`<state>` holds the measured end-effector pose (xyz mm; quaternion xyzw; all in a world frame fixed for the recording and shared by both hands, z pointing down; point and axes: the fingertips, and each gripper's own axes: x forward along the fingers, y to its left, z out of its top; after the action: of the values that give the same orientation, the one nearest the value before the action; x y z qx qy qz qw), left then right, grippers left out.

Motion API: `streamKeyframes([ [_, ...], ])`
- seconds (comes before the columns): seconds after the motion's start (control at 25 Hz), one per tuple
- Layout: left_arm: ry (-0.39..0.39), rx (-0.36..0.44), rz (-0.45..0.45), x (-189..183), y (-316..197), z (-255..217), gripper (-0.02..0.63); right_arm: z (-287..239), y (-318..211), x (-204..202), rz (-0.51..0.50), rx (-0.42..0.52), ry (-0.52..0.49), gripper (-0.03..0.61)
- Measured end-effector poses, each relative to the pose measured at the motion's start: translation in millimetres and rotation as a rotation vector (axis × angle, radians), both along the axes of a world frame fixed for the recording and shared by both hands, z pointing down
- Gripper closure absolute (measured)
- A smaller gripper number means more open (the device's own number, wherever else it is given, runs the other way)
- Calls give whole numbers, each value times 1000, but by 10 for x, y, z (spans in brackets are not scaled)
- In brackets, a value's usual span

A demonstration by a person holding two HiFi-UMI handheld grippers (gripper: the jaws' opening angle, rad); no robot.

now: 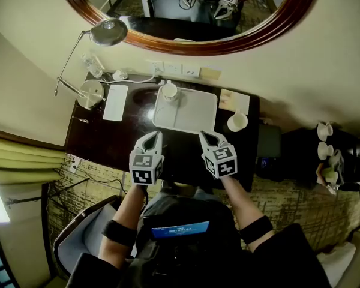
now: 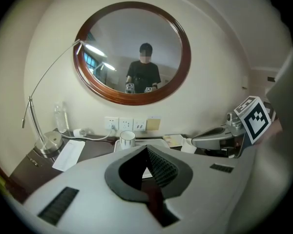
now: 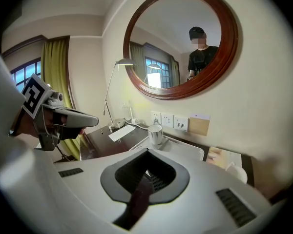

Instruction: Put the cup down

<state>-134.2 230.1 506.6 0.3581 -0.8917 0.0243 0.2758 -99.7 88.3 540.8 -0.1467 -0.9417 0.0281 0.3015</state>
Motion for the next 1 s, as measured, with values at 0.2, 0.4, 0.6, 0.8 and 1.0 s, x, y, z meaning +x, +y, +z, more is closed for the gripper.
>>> streamKeyframes([
  [0.2,-9,18,-29,-50,211,-34,611,21,187,-56,-28,-11,14,577],
  [0.4,-12,15,-39,-92,335,-31,611,73,270,-106,-32,-14,23,577],
  [0.6,-21,1,-17,-83,382,-18,612,179,285,-116,-25,-5,30,578],
  [0.8,-8,14,-32,-108,401,3,611,211,298,-125,-18,-10,36,578],
  [1.0,10,10,-18,-108,395,48,609,277,318,-128,-9,-19,50,578],
])
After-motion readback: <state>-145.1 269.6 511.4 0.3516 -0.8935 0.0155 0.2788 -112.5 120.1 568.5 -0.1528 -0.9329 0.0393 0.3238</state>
